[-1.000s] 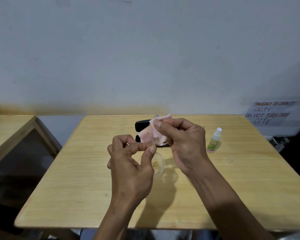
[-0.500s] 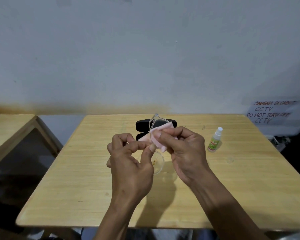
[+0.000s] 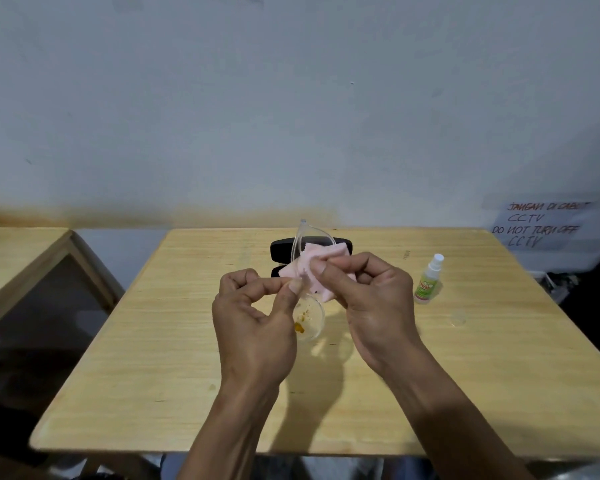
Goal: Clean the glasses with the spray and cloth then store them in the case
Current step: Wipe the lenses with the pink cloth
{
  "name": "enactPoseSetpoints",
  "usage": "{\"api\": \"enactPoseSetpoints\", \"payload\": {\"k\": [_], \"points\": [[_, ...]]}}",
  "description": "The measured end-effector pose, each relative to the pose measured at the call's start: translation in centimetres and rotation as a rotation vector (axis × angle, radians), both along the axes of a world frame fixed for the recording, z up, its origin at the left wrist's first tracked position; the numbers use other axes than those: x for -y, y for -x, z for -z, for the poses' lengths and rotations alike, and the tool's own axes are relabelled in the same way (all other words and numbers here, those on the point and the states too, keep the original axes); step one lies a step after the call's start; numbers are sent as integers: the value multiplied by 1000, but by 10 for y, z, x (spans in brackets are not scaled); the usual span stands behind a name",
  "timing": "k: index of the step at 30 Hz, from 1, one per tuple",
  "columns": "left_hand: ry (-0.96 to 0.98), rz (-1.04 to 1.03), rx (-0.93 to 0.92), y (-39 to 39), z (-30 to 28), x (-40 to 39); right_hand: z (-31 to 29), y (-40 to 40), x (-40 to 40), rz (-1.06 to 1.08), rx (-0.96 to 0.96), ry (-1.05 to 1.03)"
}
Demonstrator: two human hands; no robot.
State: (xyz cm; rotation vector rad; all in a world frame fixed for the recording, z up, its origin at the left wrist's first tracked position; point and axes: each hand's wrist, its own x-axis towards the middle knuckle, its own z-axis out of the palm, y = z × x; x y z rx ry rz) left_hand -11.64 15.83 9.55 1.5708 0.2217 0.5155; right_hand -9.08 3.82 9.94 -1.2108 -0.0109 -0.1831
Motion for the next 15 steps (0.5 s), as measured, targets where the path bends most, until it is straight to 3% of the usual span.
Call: {"api": "enactPoseSetpoints", "payload": {"k": [6, 15], "points": [[137, -1, -31, -6, -2, -10, 1, 3, 15, 109, 59, 48], [242, -3, 7, -19, -17, -23, 0, 20, 25, -179, 96, 47]]}}
